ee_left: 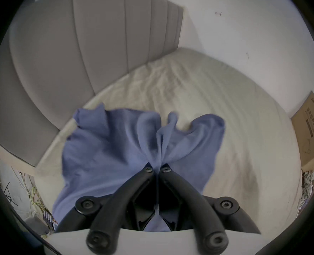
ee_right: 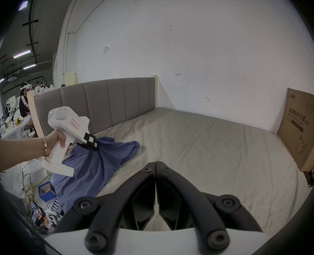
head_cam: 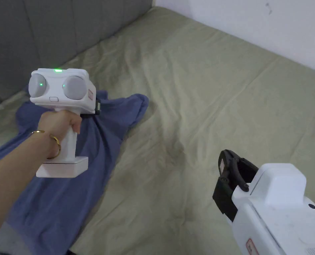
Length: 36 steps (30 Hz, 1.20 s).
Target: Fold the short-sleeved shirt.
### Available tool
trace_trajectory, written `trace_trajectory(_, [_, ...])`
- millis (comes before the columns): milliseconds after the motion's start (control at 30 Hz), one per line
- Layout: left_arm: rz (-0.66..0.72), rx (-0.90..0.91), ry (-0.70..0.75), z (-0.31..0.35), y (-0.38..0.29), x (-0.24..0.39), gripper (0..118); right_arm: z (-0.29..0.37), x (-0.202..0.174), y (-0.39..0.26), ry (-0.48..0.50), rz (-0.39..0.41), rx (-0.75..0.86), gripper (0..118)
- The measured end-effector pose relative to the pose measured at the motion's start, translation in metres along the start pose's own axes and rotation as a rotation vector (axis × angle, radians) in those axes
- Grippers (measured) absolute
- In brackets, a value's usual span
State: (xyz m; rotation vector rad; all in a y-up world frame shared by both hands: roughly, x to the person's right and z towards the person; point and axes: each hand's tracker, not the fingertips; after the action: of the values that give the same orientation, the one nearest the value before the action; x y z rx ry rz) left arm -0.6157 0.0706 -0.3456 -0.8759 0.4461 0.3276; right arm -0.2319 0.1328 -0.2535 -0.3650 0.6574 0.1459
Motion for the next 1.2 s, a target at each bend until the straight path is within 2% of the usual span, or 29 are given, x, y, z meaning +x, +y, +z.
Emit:
trace_trajectory(467, [0.047, 0.433, -0.149, 0.258, 0.021, -0.012, 0, 0.114, -0.011, 0.007, -0.041, 0.004, 0.140, 0])
trace_trajectory(733, [-0.068, 0.625, -0.270, 0.390, 0.032, 0.065, 0, 0.177, 0.013, 0.009, -0.140, -0.008, 0.250, 0])
trace_trajectory(933, [-0.101, 0.726, -0.384, 0.457, 0.068, 0.126, 0, 0.219, 0.035, 0.005, -0.235, -0.024, 0.299, 0])
trace_trajectory(1067, [-0.147, 0.789, -0.389, 0.489, 0.079, 0.171, 0, 0.244, 0.052, 0.001, -0.308, -0.032, 0.309, 0])
trace_trajectory(1200, [-0.160, 0.775, -0.479, 0.498, 0.083, 0.213, 0, 0.268, 0.067, -0.003, -0.396, -0.039, 0.325, 0])
